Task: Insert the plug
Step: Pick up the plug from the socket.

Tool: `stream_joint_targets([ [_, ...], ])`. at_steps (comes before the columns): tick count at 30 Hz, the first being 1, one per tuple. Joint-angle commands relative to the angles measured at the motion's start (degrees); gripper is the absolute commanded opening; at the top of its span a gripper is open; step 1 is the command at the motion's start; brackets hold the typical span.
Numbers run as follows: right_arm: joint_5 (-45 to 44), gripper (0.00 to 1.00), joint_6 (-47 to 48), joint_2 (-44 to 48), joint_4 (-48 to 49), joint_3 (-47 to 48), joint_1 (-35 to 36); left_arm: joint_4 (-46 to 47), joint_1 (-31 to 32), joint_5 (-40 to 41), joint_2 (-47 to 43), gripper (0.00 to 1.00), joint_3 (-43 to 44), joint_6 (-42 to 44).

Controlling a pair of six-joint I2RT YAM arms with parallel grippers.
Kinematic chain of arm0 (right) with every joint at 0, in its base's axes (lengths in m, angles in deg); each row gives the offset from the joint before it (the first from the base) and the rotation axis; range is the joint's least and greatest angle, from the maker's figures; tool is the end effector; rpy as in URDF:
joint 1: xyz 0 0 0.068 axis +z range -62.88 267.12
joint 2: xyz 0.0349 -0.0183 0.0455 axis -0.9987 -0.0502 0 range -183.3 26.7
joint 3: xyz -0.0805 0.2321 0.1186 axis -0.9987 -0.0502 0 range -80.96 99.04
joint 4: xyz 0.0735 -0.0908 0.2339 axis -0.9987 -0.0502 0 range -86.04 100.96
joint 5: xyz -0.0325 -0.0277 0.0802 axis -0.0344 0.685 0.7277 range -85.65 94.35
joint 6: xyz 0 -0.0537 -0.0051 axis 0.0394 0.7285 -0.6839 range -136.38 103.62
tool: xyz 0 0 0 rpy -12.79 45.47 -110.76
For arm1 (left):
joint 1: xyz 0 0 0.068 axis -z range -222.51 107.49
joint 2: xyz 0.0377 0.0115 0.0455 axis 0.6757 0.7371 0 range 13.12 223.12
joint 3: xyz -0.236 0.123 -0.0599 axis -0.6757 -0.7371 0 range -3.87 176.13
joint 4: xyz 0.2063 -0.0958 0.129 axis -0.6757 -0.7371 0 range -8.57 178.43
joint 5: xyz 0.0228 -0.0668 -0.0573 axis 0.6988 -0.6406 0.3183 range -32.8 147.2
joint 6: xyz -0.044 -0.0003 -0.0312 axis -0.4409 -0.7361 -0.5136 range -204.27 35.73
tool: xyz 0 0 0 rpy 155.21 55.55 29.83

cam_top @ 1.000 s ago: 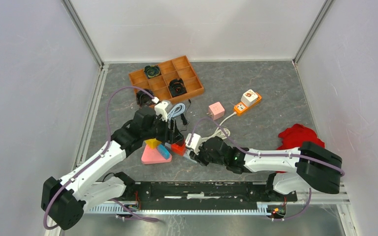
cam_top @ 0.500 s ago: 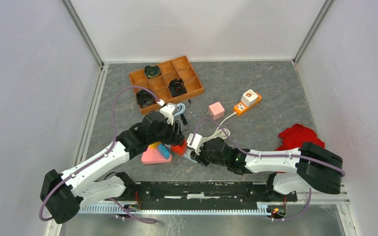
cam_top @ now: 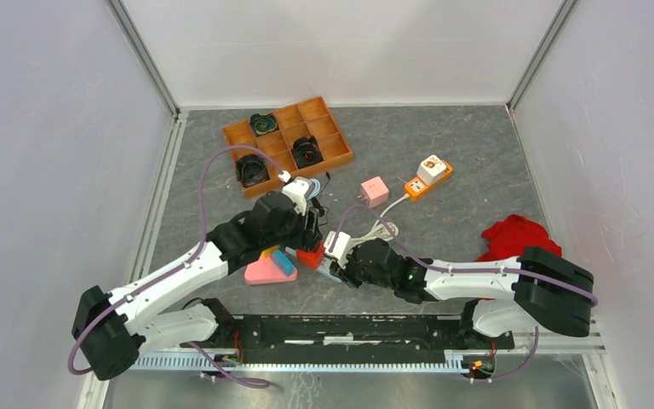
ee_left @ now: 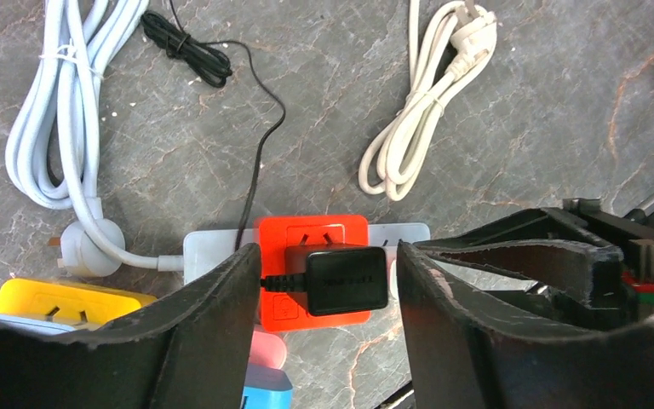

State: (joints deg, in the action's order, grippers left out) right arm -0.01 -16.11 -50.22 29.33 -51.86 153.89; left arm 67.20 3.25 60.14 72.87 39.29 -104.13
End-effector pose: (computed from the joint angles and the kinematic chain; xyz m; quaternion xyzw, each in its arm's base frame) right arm 0.1067 0.2421 0.1756 -0.4605 0.7301 0.2487 0.4394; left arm 0.1588 -0.1603 0.2619 0.1902 0.8775 -0.2188 0.3820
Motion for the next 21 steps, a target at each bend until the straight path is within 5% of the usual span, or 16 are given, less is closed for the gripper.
stream_joint_targets([
  [1,-1.9,0.00,0.9,1.6,6.0,-0.2,0.1,1.0,0.7,-0.9,-0.2,0.67,5.0,2.5],
  [7,-2.1,0.00,0.9,2.0,6.8,-1.0,0.1,-0.6,0.6,-1.5,0.8,0.73,7.7,4.6],
  [21,-2.3,0.00,0.8,2.6,8.2,-2.0,0.2,-5.3,0.7,-5.3,5.7,0.57,7.6,6.4],
])
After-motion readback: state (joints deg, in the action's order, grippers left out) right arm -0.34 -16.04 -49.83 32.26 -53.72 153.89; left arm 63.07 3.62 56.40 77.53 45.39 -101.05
